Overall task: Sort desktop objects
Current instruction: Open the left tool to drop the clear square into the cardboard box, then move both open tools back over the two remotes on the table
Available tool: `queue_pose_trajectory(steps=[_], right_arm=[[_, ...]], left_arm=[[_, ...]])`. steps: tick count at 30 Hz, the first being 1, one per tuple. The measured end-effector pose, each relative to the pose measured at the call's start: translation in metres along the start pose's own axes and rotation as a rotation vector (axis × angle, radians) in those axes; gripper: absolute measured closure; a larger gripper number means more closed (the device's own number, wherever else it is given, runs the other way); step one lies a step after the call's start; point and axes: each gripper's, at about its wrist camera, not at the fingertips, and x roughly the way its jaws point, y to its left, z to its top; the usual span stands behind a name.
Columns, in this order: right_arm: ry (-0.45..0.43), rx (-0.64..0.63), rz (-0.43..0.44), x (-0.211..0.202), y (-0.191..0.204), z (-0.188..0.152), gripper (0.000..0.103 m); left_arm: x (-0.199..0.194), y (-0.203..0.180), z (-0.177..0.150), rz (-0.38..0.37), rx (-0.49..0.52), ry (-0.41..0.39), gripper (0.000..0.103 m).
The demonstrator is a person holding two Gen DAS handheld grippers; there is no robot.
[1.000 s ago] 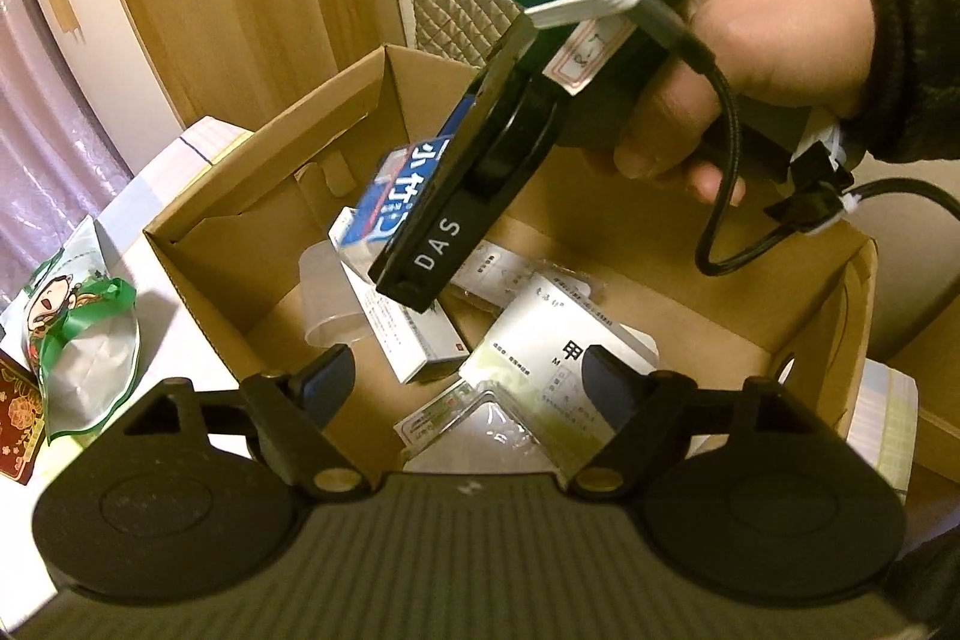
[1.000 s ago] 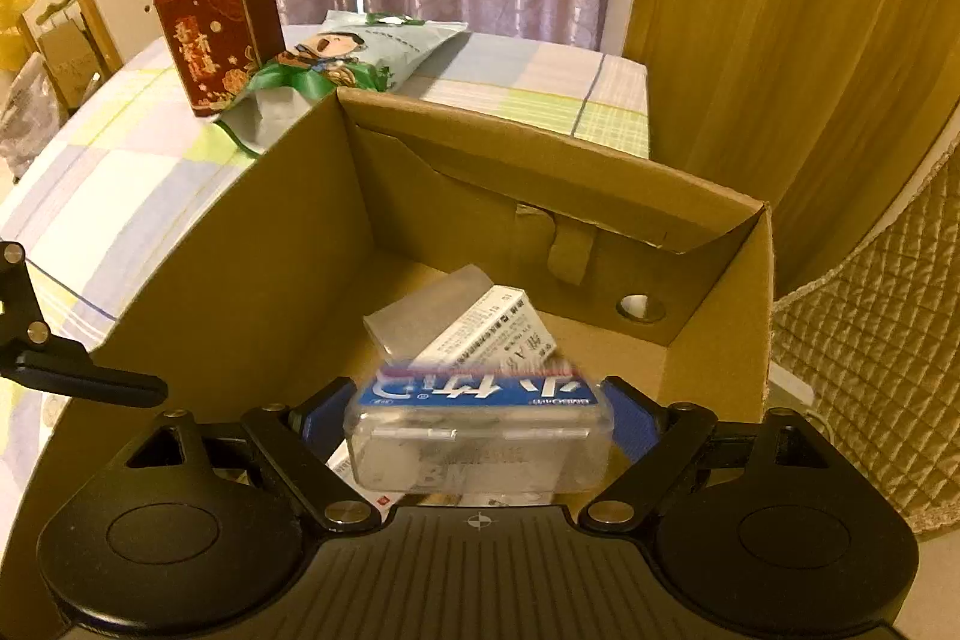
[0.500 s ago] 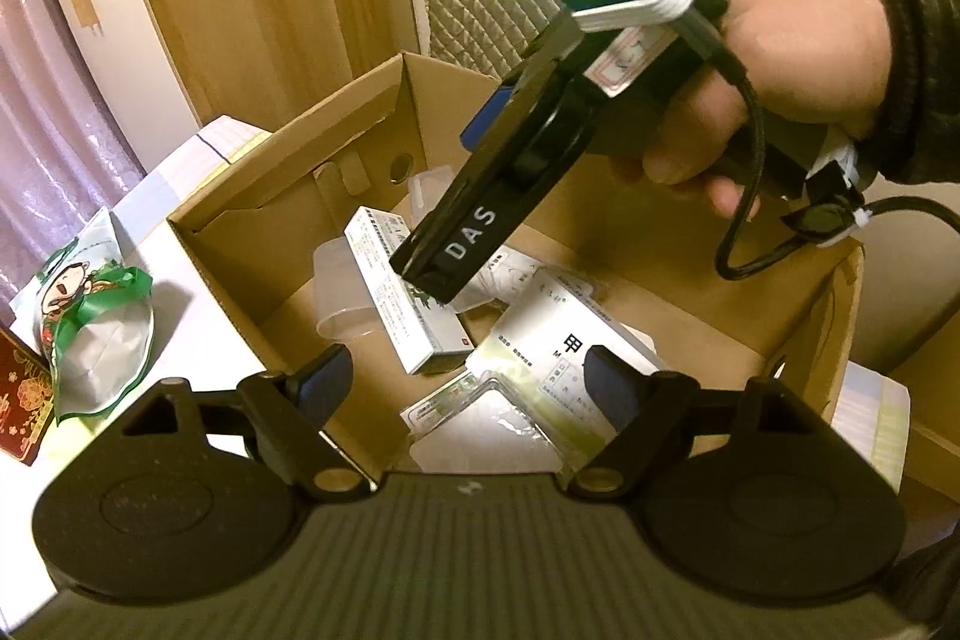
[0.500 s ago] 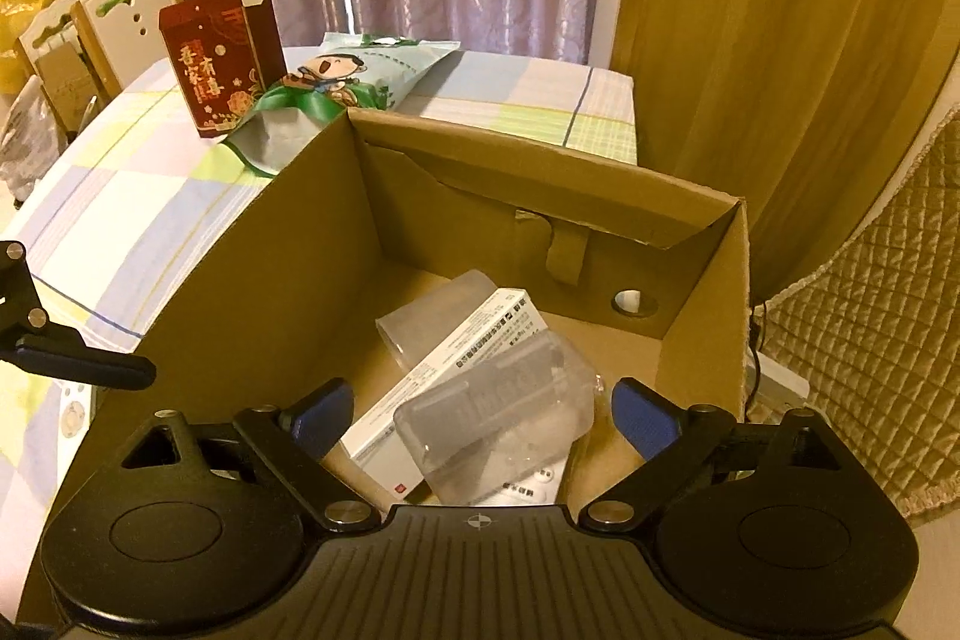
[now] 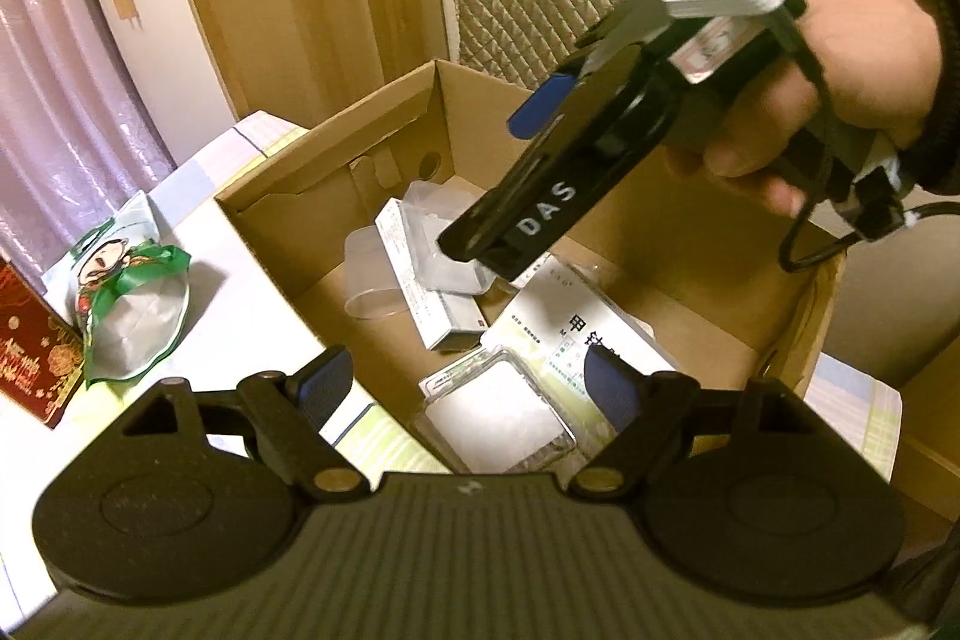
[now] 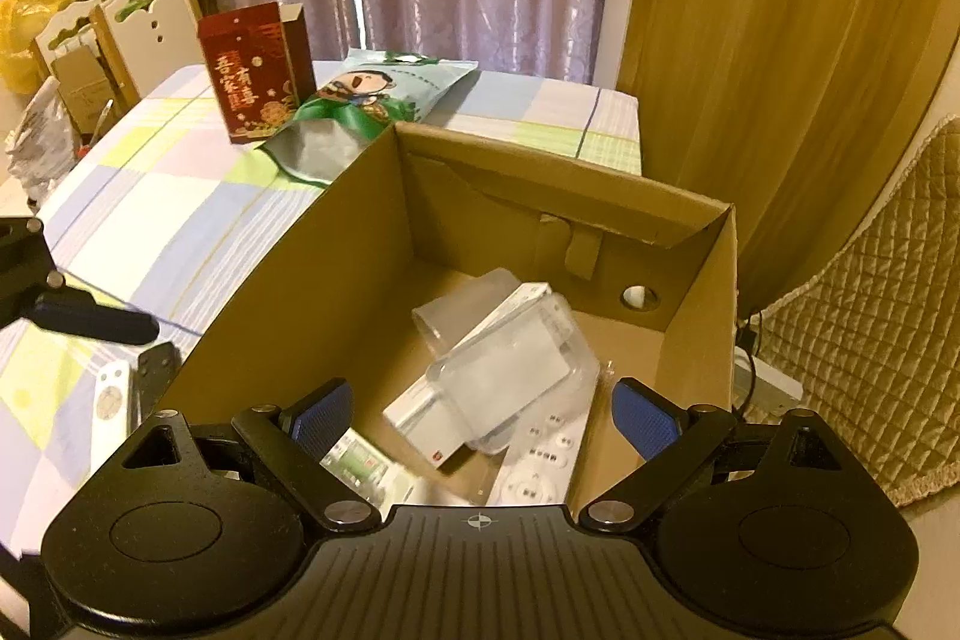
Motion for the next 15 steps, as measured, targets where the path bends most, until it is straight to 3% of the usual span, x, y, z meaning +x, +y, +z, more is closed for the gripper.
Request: queue_pose_trajectory(steps=[15], right_arm=[[-0.019,-0.001,0.001,-0.023,0.018,-0.018,0.008]], left_arm=[[-0.024,-0.002,-0.025,0.07,-0.072,0.008,0.02]])
